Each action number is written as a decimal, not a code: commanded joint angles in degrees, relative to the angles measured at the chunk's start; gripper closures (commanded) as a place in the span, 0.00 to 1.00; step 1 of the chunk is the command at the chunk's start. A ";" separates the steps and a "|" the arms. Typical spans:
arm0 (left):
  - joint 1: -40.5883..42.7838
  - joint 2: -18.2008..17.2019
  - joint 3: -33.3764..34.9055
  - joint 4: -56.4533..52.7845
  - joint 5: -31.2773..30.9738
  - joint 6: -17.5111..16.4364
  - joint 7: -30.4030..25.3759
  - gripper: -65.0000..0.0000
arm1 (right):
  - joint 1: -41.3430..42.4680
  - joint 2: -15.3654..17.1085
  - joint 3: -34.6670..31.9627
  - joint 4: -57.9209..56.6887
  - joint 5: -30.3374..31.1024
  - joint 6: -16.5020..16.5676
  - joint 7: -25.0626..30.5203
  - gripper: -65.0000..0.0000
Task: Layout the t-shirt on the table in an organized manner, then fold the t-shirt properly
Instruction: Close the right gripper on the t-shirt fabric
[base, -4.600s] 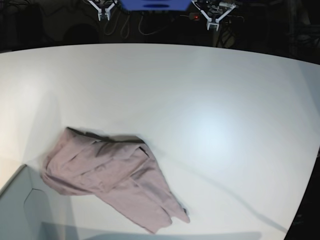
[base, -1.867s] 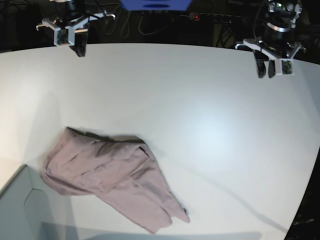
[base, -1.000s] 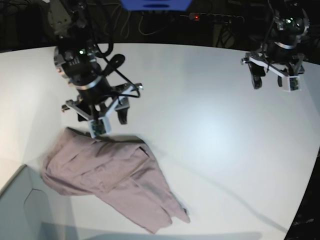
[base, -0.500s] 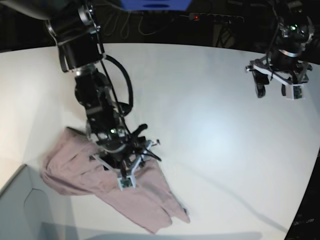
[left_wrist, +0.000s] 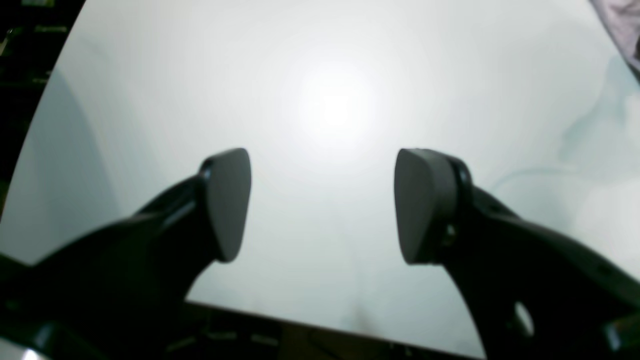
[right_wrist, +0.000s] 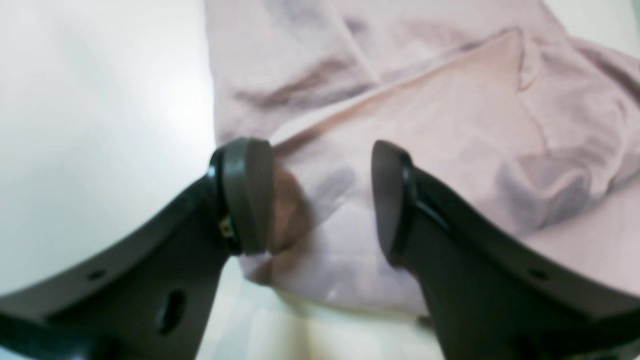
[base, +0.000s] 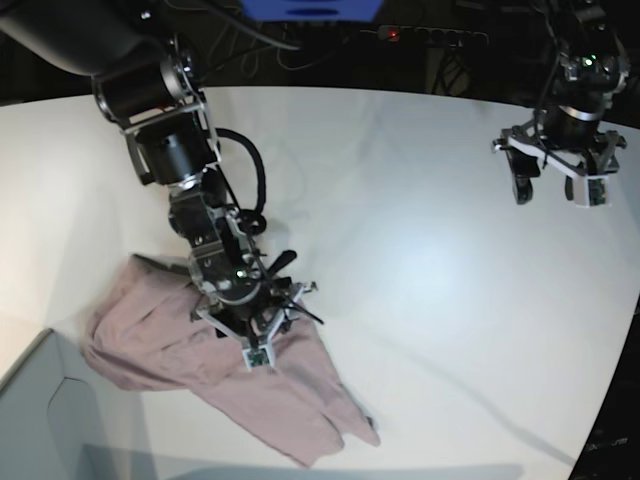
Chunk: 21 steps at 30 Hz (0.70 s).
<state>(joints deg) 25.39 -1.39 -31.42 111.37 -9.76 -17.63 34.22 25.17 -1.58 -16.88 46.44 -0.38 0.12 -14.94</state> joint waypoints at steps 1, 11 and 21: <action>-0.64 -0.33 -0.27 0.67 -0.04 0.18 -1.29 0.33 | 1.69 -1.01 -0.21 0.64 -0.01 0.01 1.44 0.50; -2.31 -0.33 -0.45 -1.97 -0.04 0.18 -1.29 0.33 | 0.72 -1.54 -8.74 0.64 -0.01 -0.08 1.53 0.50; -3.98 -0.33 -0.19 -4.78 -0.31 0.18 -1.29 0.33 | 1.95 0.22 -8.65 -0.50 -0.01 -0.08 1.53 0.50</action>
<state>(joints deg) 21.98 -1.26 -31.46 105.75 -9.52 -17.61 34.30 25.56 -0.93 -25.54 45.39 -0.16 0.10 -14.41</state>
